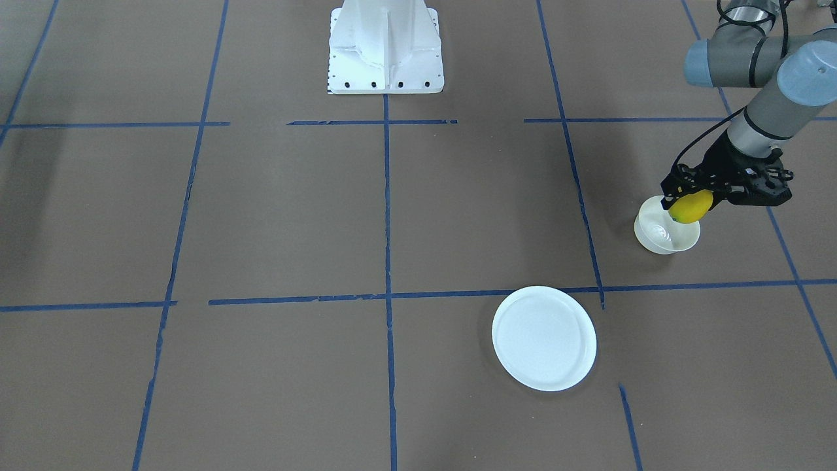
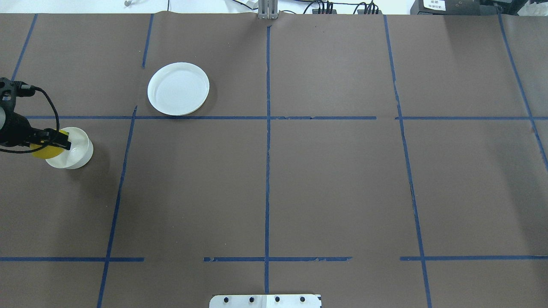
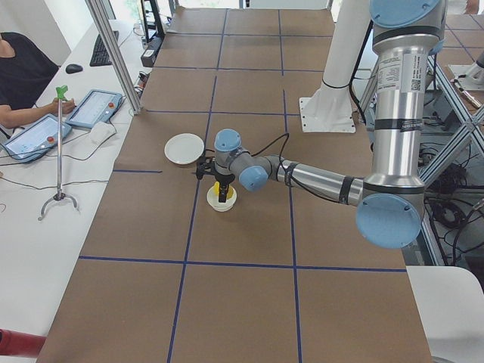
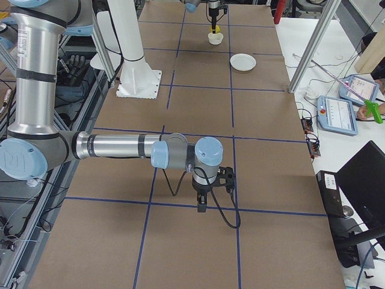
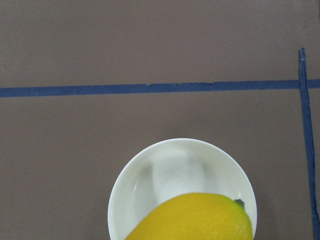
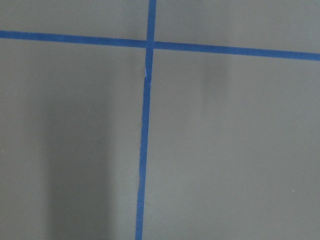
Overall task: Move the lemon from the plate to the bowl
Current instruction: 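Lower the lemon into the bowl and open the left gripper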
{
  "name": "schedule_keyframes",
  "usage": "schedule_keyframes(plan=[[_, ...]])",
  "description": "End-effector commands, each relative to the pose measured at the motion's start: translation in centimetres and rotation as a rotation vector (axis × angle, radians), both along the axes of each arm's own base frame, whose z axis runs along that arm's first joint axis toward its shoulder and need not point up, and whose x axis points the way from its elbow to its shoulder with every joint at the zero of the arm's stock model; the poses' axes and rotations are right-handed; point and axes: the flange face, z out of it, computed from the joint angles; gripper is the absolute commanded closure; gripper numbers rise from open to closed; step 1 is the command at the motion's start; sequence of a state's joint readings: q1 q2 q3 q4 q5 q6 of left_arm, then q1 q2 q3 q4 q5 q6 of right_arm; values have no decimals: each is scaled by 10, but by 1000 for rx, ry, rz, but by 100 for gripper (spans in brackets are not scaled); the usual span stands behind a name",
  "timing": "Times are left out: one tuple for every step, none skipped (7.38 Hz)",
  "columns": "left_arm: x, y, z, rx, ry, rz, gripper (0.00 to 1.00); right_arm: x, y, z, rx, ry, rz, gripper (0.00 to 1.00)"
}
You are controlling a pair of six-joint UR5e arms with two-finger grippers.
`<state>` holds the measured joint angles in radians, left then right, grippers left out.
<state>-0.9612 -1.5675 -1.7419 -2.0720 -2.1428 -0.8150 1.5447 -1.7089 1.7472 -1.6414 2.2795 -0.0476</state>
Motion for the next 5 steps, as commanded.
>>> schedule_keyframes(plan=[[15, -14, 3, -7, -1, 6, 23, 0, 0, 0, 0, 0, 0, 0], [15, -14, 4, -1, -1, 10, 0, 0, 0, 0, 0, -2, 0, 0], [15, -13, 4, -1, -1, 12, 0, 0, 0, 0, 0, 0, 0, 0], [15, -13, 2, -2, 4, 14, 0, 0, 0, 0, 0, 0, 0, 0], [14, -13, -2, 1, 11, 18, 0, 0, 0, 0, 0, 0, 0, 0]])
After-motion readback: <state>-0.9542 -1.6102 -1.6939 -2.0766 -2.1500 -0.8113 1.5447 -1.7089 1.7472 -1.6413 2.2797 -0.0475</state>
